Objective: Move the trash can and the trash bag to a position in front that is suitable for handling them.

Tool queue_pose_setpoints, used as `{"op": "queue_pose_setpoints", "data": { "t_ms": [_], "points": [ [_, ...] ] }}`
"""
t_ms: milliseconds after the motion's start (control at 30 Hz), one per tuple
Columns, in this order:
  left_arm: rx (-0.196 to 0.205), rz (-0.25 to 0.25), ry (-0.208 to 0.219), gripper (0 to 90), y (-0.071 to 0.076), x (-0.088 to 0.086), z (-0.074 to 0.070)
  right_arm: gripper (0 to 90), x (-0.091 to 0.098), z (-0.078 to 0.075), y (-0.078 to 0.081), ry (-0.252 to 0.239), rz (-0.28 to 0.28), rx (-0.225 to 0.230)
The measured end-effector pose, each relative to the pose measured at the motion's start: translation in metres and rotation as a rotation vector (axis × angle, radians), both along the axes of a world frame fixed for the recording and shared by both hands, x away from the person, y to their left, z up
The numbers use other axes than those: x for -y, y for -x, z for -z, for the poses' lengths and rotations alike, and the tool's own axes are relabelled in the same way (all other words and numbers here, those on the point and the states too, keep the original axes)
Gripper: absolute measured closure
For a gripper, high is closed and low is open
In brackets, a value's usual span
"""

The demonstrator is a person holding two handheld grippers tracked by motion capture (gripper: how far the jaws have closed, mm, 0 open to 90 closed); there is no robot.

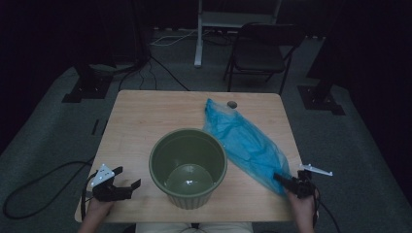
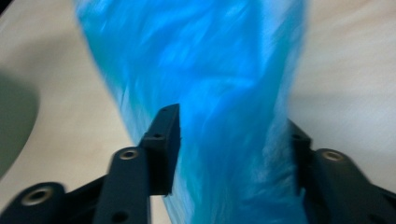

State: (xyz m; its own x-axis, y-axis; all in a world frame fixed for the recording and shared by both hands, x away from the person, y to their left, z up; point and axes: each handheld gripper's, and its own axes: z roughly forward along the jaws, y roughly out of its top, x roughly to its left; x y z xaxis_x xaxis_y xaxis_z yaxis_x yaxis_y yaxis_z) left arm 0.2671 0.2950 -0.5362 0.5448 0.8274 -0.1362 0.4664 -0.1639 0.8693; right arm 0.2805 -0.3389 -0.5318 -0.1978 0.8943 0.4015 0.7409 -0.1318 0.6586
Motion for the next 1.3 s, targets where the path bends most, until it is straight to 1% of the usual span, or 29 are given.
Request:
{"op": "queue_pose_setpoints", "data": {
  "t_ms": [33, 67, 100, 133, 167, 200, 233, 300, 367, 400, 467, 533, 600, 633, 700, 733, 767, 800, 867, 900, 933, 967, 1000, 1067, 1100, 1167, 1200, 1267, 1300],
  "points": [
    [0.0, 0.0, -0.003, 3.7, 0.0, 0.0, 0.0, 50.2, -0.006, 0.002, 0.008, 0.005, -0.017, -0.001],
    [0.0, 0.001, -0.003, 3.7, 0.0, 0.0, 0.0, 49.4, -0.011, 0.004, 0.016, -0.011, -0.048, -0.003],
    [-0.001, 0.001, 0.0, 3.7, 0.0, 0.0, 0.0, 47.8, -0.018, 0.004, 0.022, -0.012, -0.08, -0.008],
    [-0.001, 0.001, 0.0, 3.7, 0.0, 0.0, 0.0, 47.8, -0.018, 0.004, 0.022, -0.012, -0.08, -0.008],
    [0.001, 0.001, 0.002, 3.7, 0.0, 0.001, -0.001, 46.9, -0.025, 0.004, 0.029, -0.009, -0.107, -0.009],
    [0.002, 0.002, 0.003, 3.7, 0.0, 0.001, -0.001, 39.8, -0.036, 0.002, 0.04, -0.032, -0.183, -0.021],
    [0.003, 0.001, 0.003, 3.7, 0.001, 0.0, -0.001, 39.1, -0.039, -0.001, 0.045, -0.016, -0.193, -0.017],
    [0.0, 0.002, 0.002, 3.7, 0.0, 0.0, 0.0, 35.7, -0.039, -0.01, 0.053, -0.013, -0.198, 0.005],
    [0.001, 0.002, 0.002, 3.7, 0.0, -0.001, 0.0, 35.3, -0.033, -0.024, 0.055, 0.033, -0.17, 0.045],
    [0.0, 0.002, 0.003, 3.7, -0.001, -0.001, 0.0, 35.0, -0.027, -0.03, 0.054, 0.044, -0.156, 0.067],
    [0.001, 0.003, 0.007, 3.7, -0.001, 0.0, 0.0, 34.5, -0.015, -0.042, 0.045, 0.056, -0.116, 0.099],
    [0.0, 0.008, 0.008, 3.7, -0.002, 0.001, 0.0, 32.2, -0.008, -0.052, 0.029, 0.071, -0.116, 0.136],
    [0.0, 0.011, 0.003, 3.7, -0.003, 0.002, 0.0, 30.7, -0.006, -0.059, 0.006, 0.095, -0.132, 0.173],
    [0.0, 0.012, 0.007, 3.7, -0.003, 0.002, 0.001, 30.5, -0.007, -0.061, -0.008, 0.102, -0.143, 0.183],
    [0.002, 0.012, 0.007, 3.7, -0.003, 0.002, 0.0, 30.5, -0.011, -0.063, -0.035, 0.12, -0.187, 0.2],
    [0.002, 0.012, 0.007, 3.7, -0.003, 0.002, 0.0, 30.5, -0.011, -0.063, -0.035, 0.12, -0.187, 0.2],
    [0.003, 0.011, 0.011, 3.7, -0.003, 0.001, 0.0, 30.5, -0.014, -0.062, -0.049, 0.123, -0.204, 0.2],
    [0.004, 0.009, 0.011, 3.7, -0.003, 0.001, 0.0, 30.5, -0.021, -0.059, -0.072, 0.131, -0.226, 0.188],
    [0.001, 0.008, 0.013, 3.7, -0.002, -0.001, 0.0, 30.5, -0.028, -0.052, -0.092, 0.142, -0.25, 0.167],
    [0.001, 0.005, 0.014, 3.7, -0.002, -0.002, 0.0, 30.5, -0.032, -0.046, -0.104, 0.158, -0.259, 0.142],
    [0.001, 0.005, 0.014, 3.7, -0.002, -0.002, 0.0, 30.5, -0.032, -0.046, -0.104, 0.158, -0.259, 0.142],
    [-0.001, 0.004, 0.013, 3.7, -0.001, -0.004, 0.001, 30.5, -0.035, -0.042, -0.11, 0.164, -0.268, 0.131],
    [-0.001, 0.002, 0.015, 3.7, -0.001, -0.005, 0.001, 30.7, -0.043, -0.027, -0.126, 0.207, -0.278, 0.078],
    [0.001, 0.008, 0.025, 3.7, 0.0, -0.007, 0.001, 30.7, -0.048, -0.015, -0.133, 0.228, -0.286, 0.047],
    [0.001, 0.004, 0.024, 3.7, 0.0, -0.007, 0.001, 30.7, -0.051, -0.009, -0.135, 0.234, -0.293, 0.022],
    [0.004, 0.002, 0.024, 3.7, 0.001, -0.008, 0.0, 30.7, -0.055, 0.0, -0.136, 0.245, -0.304, 0.004],
    [0.004, -0.002, 0.023, 3.7, 0.001, -0.009, 0.0, 30.7, -0.057, 0.003, -0.135, 0.254, -0.302, 0.01],
    [0.004, -0.004, 0.025, 3.7, 0.001, -0.009, 0.0, 31.4, -0.06, 0.004, -0.133, 0.263, -0.296, 0.019],
    [0.005, -0.005, 0.022, 3.7, 0.001, -0.009, 0.001, 33.7, -0.062, 0.004, -0.132, 0.288, -0.299, 0.029]
  ]
}}
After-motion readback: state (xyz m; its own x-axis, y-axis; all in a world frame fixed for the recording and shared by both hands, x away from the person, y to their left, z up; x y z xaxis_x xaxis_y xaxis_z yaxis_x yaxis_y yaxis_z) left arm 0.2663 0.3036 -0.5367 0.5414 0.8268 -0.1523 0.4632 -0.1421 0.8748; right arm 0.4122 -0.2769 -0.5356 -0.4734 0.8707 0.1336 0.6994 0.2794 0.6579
